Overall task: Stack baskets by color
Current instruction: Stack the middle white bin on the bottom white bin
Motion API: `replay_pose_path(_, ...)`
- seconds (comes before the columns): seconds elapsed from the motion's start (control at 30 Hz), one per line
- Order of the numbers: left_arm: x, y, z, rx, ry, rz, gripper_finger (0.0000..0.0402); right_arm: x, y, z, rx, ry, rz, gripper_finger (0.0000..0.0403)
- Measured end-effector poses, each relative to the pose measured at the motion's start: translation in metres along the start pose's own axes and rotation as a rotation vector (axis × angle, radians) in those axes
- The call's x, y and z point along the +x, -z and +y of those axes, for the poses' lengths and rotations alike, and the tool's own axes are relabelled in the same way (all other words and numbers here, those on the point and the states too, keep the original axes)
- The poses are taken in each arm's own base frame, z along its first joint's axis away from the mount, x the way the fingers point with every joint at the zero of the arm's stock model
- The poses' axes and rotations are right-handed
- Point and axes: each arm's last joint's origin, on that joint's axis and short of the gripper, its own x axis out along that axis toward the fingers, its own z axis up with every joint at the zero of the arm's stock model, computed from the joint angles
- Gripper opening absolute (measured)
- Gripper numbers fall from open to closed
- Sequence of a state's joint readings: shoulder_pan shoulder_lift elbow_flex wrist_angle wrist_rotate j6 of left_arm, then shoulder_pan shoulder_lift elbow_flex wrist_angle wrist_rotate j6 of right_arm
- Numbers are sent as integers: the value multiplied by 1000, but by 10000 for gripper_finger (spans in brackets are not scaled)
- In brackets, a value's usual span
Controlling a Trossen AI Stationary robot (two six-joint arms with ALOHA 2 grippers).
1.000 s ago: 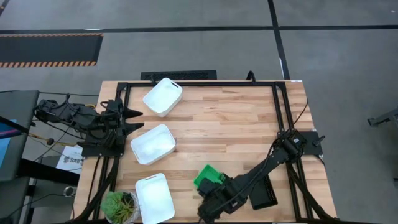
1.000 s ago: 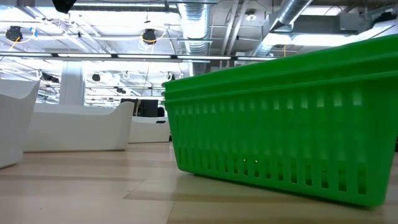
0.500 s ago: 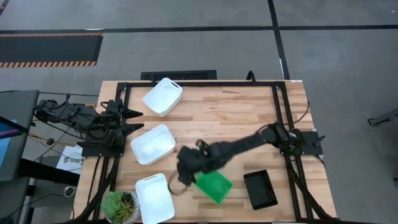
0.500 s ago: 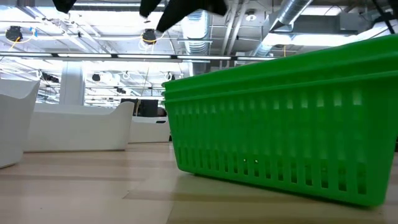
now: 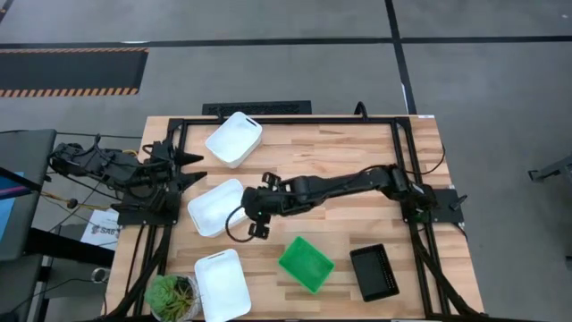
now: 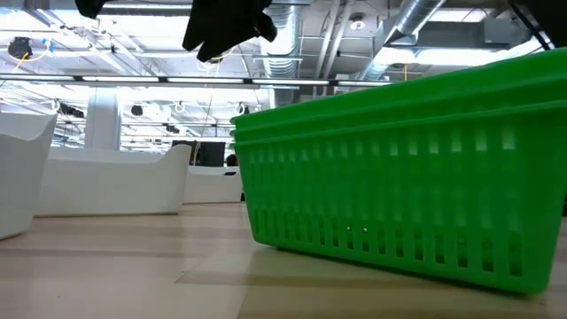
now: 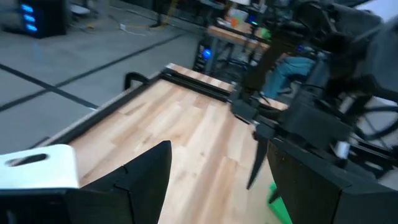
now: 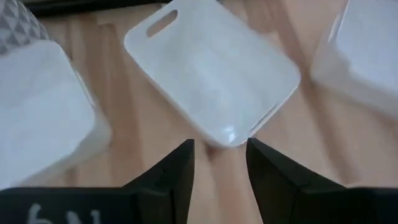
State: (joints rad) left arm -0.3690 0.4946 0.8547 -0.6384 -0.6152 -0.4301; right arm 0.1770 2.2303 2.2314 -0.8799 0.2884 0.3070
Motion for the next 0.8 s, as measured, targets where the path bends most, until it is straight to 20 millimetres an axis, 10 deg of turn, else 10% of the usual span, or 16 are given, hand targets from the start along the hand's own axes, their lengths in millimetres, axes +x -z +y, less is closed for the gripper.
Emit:
replay_pose_path(0.53,0,-2,4,-20,-137,-63,254,82,-3,-71,155,133,-4,164)
replay_pose_path(0.8,0,-2,4,-47,-135,-64,254,83,1,-39,-240,-5,-15,164)
